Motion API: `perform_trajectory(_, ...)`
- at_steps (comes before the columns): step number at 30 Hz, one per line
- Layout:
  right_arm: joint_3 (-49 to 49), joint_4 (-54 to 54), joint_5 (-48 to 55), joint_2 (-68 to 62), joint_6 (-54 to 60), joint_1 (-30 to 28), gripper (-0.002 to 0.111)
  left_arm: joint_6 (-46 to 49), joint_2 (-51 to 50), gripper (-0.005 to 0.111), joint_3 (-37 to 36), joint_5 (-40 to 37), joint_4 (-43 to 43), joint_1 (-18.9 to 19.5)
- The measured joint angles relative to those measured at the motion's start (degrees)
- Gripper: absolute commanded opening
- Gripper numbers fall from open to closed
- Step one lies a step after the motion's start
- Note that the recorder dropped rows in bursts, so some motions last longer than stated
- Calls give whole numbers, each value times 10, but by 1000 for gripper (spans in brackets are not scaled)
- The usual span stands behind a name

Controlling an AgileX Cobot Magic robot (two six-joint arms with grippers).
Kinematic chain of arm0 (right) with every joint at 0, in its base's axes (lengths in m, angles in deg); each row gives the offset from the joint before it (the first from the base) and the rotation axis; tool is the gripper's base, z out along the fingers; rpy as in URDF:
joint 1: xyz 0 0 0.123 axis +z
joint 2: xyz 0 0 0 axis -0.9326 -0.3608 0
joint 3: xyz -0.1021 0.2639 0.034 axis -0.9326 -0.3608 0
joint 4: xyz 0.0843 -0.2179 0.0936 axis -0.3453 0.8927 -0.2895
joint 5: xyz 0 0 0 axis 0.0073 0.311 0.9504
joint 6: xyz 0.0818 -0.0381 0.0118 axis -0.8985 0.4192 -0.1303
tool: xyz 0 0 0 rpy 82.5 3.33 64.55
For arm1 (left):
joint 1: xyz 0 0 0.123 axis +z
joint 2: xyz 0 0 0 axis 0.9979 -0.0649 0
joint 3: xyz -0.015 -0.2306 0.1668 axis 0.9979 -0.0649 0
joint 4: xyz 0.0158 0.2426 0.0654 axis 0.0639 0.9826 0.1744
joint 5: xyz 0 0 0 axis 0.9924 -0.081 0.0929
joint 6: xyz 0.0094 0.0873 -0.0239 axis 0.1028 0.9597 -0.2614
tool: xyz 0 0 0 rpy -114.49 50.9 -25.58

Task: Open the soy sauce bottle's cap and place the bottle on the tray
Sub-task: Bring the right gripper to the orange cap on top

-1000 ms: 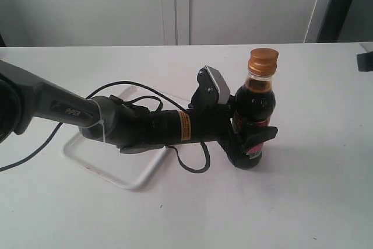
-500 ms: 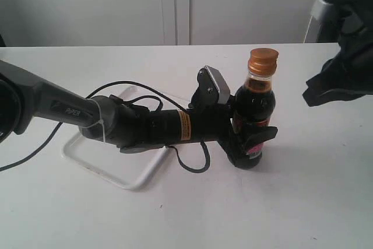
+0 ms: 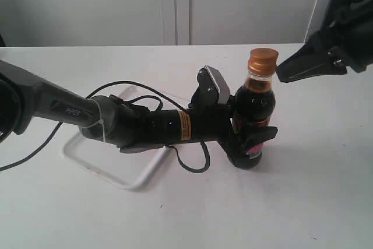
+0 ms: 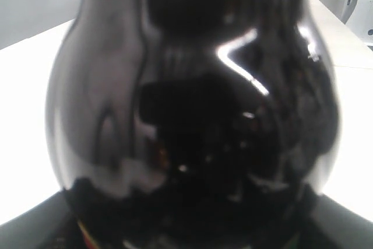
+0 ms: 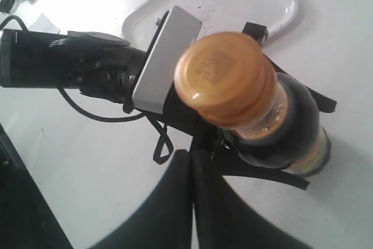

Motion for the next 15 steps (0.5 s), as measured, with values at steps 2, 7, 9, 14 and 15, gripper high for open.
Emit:
perform_trajectory(2,0,-8,0,-9,0,0,0,0,0,0,0,0,0,0)
perform_trajectory(7,0,-14,-1,-20,1,10,0,-1,0,0,0,0,0,0)
perform_trajectory(9,0,-14,-1,-22,1,18,0,-1,0,0,0,0,0,0)
perform_trajectory(14,0,-16,0,-29,1,31,0,-1,0,0,0,0,0,0)
perform_trajectory(15,0,-16,0,-28,1,32,0,-1,0,0,0,0,0,0)
